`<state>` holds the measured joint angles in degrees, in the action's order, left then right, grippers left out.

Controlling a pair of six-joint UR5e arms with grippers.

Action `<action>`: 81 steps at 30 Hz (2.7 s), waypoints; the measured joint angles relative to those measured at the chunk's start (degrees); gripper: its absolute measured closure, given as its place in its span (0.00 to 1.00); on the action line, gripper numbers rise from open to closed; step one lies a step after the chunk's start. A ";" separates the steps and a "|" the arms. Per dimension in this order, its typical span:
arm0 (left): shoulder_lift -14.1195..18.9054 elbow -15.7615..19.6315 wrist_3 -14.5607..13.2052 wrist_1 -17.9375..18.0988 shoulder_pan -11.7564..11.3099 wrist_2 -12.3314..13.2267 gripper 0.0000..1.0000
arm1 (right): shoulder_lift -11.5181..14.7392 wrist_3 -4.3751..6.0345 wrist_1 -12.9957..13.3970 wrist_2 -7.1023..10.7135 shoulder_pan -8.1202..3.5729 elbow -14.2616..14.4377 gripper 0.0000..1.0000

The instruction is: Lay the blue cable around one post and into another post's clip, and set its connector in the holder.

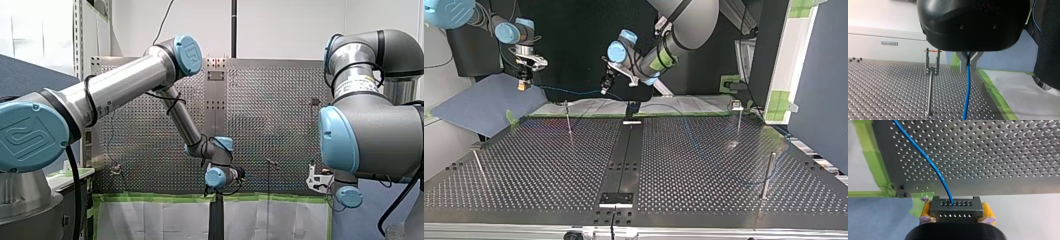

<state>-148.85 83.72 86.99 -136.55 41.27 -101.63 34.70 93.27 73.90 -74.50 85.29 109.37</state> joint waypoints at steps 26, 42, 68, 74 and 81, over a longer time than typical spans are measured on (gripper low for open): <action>0.10 0.09 -0.81 0.33 1.65 5.12 1.00 | 0.64 -0.67 -1.82 0.37 -0.34 -4.64 0.64; 0.33 -0.45 -1.03 0.13 1.45 5.24 1.00 | 5.89 -0.34 -4.23 1.69 -0.48 -4.65 0.64; 0.72 -5.40 3.76 -1.83 -0.13 7.00 1.00 | 5.96 5.60 -1.75 1.36 -0.37 -6.53 0.64; 0.72 -5.42 3.80 -2.34 -0.90 6.96 1.00 | 5.96 6.14 -1.76 1.41 -0.49 -6.82 0.64; 0.68 -5.43 3.90 -2.61 -1.49 7.09 1.00 | 5.96 6.39 -1.76 1.68 -0.46 -7.02 0.64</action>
<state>-148.16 78.29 90.90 -139.16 39.78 -94.55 40.66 99.66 72.15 -72.82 84.84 102.35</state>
